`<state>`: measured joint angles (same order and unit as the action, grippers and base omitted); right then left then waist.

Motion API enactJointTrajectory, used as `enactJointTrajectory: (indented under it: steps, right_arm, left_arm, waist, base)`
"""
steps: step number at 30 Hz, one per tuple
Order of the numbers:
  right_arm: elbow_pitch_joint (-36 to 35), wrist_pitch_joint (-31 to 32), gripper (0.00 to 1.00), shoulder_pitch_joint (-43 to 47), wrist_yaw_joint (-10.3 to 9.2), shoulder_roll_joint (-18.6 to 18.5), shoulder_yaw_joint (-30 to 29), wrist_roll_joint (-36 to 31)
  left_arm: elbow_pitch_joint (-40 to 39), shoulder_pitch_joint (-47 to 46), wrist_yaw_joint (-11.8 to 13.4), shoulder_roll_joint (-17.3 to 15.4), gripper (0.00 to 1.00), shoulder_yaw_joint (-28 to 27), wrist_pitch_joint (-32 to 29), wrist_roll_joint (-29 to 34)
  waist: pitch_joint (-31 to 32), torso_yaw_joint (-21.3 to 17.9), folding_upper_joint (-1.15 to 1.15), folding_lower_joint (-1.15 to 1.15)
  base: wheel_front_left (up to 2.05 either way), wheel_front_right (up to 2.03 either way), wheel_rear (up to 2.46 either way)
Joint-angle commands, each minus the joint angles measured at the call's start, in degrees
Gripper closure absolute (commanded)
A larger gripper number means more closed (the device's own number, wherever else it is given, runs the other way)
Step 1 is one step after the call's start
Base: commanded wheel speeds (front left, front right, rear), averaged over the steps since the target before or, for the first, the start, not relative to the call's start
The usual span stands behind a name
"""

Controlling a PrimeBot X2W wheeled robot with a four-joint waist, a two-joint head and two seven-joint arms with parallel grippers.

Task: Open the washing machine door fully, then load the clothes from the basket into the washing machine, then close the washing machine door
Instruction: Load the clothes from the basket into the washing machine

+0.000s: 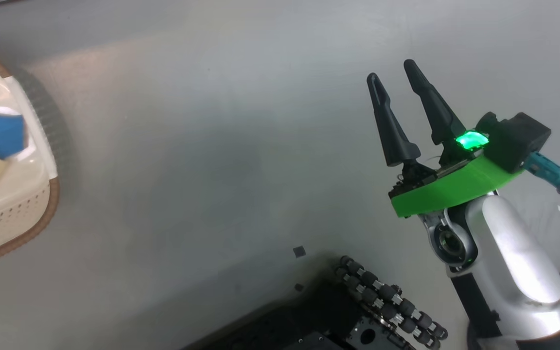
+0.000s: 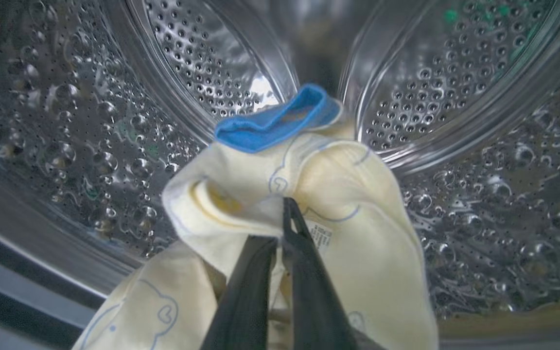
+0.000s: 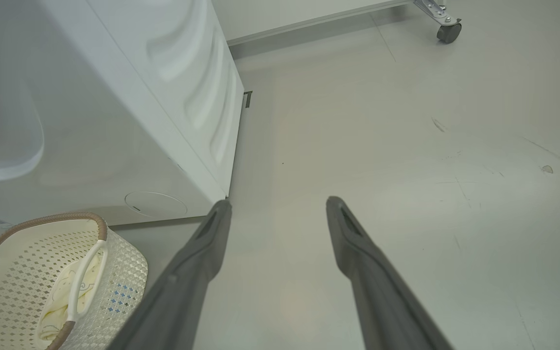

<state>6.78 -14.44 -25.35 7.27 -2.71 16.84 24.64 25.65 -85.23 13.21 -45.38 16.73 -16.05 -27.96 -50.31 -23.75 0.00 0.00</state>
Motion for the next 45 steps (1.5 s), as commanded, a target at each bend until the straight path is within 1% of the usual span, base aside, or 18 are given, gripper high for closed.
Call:
enactJointTrajectory:
  steps: [1,4,7,9,13,14,15,16,21,29,32,37,38,41,45]
  right_arm:
    - [-1.51,-0.56,0.00,1.02,0.22,-0.17,0.74,0.51]
    - [-1.29,-0.56,0.00,1.04,0.22,-0.17,1.33,1.26]
    - [-1.17,-0.56,0.00,1.17,0.22,-0.17,1.63,1.78]
    - [-1.09,-0.56,0.00,1.36,0.22,-0.17,1.66,1.94]
    - [-0.92,-0.56,0.00,1.66,0.22,-0.17,1.70,1.92]
    - [-0.80,-0.56,0.00,1.68,0.22,-0.17,1.63,1.82]
    - [-0.73,-0.56,0.00,1.65,0.22,-0.17,1.58,1.71]
    - [-0.75,-0.56,0.00,1.58,0.22,-0.17,1.52,1.58]
    - [-0.72,-0.56,0.00,1.40,0.22,-0.17,0.40,0.65]
    - [-1.09,-0.56,0.00,2.11,0.22,-0.17,-2.35,-1.73]
    - [-1.20,-0.56,0.00,2.53,0.22,-0.17,-3.50,-2.67]
    - [-1.15,-0.56,0.00,3.61,0.22,-0.17,-5.10,-4.31]
    - [-1.15,-0.56,0.00,3.61,0.22,-0.17,-5.10,-4.31]
    - [-1.20,-0.56,0.00,4.32,0.22,-0.17,-5.93,-5.28]
    - [-1.19,-0.56,0.00,5.13,0.22,-0.17,-7.00,-6.52]
  left_arm:
    - [-1.37,-1.45,-0.20,-3.16,1.00,-1.53,1.01,1.02]
    - [0.70,-3.53,-0.79,-3.56,1.00,-0.97,6.02,3.10]
    - [3.53,-5.61,-0.95,-3.75,1.00,-0.43,9.04,4.63]
    - [5.86,-6.69,-0.97,-3.37,1.00,-0.07,9.42,4.95]
    - [9.96,-7.82,-1.22,-2.55,1.00,1.10,8.27,5.33]
    - [10.68,-7.92,-1.50,-2.38,0.71,1.52,7.87,5.43]
    - [11.25,-8.03,-1.78,-2.08,0.33,1.66,7.74,5.22]
    - [11.82,-8.07,-2.19,-1.68,0.00,1.63,7.49,4.68]
    - [13.49,-7.42,-3.88,0.43,0.00,1.48,8.68,2.48]
    - [15.11,-3.46,-4.14,3.68,0.00,0.51,11.25,-0.89]
    - [15.19,-0.90,-4.58,4.92,0.00,0.40,12.64,-2.04]
    - [12.91,5.41,-3.90,7.21,0.00,-0.15,15.90,-3.91]
    - [12.91,5.41,-3.90,7.21,0.00,-0.15,15.90,-3.91]
    - [10.43,10.15,-3.02,8.23,0.00,-0.41,17.74,-4.76]
    - [5.16,17.73,-1.12,9.90,0.00,-1.14,21.10,-5.99]
  waist:
    - [-0.63,-0.75,0.00,0.00]
    - [-1.35,-2.08,0.00,0.00]
    - [-1.87,-3.16,0.00,0.00]
    - [-1.99,-3.45,0.00,0.00]
    - [-1.92,-3.50,0.00,0.00]
    - [-1.88,-3.39,0.00,0.00]
    - [-1.82,-3.27,0.00,0.00]
    - [-1.77,-3.11,0.00,0.00]
    - [-1.12,-1.54,0.00,0.00]
    - [1.95,2.25,0.00,0.00]
    - [3.62,3.77,0.00,0.00]
    - [6.59,6.20,0.00,0.00]
    - [6.59,6.20,0.00,0.00]
    - [8.21,7.63,0.00,0.00]
    - [10.46,9.46,0.00,0.00]
  base:
    - [0.00,0.00,0.00]
    - [0.00,0.00,0.00]
    - [0.00,0.00,0.00]
    - [0.00,0.00,0.00]
    - [0.00,0.00,0.00]
    - [0.00,0.00,0.00]
    - [0.00,0.00,0.00]
    - [0.00,0.00,0.00]
    - [0.00,0.00,0.00]
    - [0.00,0.00,0.00]
    - [0.00,0.00,0.00]
    - [0.00,0.00,0.00]
    - [0.00,0.00,0.00]
    - [0.00,0.00,0.00]
    - [0.00,0.00,0.00]
